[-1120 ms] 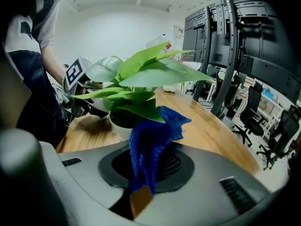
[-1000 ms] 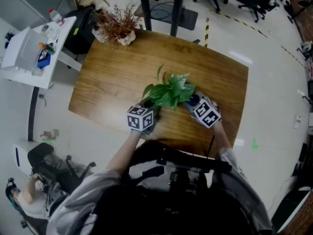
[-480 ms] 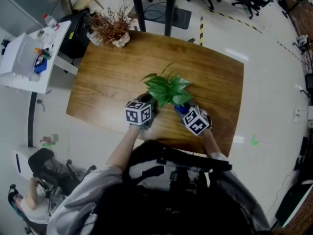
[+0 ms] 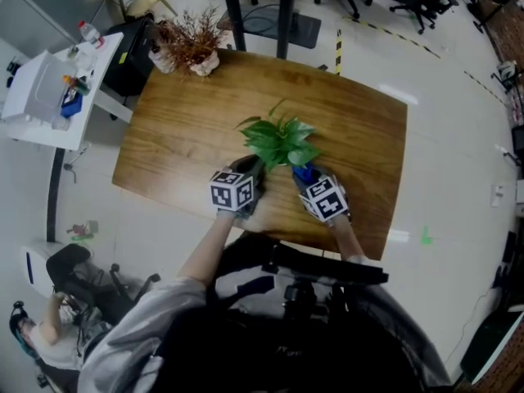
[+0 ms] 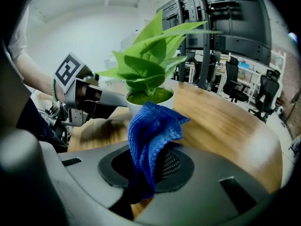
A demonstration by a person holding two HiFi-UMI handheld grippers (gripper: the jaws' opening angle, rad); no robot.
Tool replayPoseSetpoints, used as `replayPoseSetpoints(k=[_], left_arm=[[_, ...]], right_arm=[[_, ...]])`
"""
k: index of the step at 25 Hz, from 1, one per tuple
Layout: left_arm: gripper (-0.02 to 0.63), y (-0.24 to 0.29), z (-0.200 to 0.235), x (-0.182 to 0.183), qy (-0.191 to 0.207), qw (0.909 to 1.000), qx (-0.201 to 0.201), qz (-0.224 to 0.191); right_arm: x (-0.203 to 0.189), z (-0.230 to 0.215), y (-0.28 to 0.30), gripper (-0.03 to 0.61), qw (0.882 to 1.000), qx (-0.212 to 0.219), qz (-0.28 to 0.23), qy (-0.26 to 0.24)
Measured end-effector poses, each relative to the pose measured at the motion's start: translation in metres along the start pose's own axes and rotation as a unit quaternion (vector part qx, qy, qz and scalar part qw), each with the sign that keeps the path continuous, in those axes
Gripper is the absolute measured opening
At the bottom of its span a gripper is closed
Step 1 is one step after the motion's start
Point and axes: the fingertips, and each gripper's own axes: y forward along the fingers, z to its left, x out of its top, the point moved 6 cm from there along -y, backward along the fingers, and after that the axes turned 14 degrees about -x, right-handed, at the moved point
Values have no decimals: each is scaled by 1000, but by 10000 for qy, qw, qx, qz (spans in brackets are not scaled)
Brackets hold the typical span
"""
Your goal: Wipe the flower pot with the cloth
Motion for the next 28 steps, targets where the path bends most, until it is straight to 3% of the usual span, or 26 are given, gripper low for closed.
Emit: replayPoseSetpoints(k=[10, 19, 28], left_arm=[[0, -10, -52, -19, 93, 9998, 34, -158], [0, -20, -127, -31, 327, 9984, -38, -458], [0, -40, -186, -74, 392, 9981, 70, -478]], right_arm=[[-22, 4, -58, 78, 9926, -72, -557, 1075], [-43, 15, -118, 78, 9834, 113, -1082, 1455], [-82, 41, -161, 77, 9839, 329, -1136, 1337]])
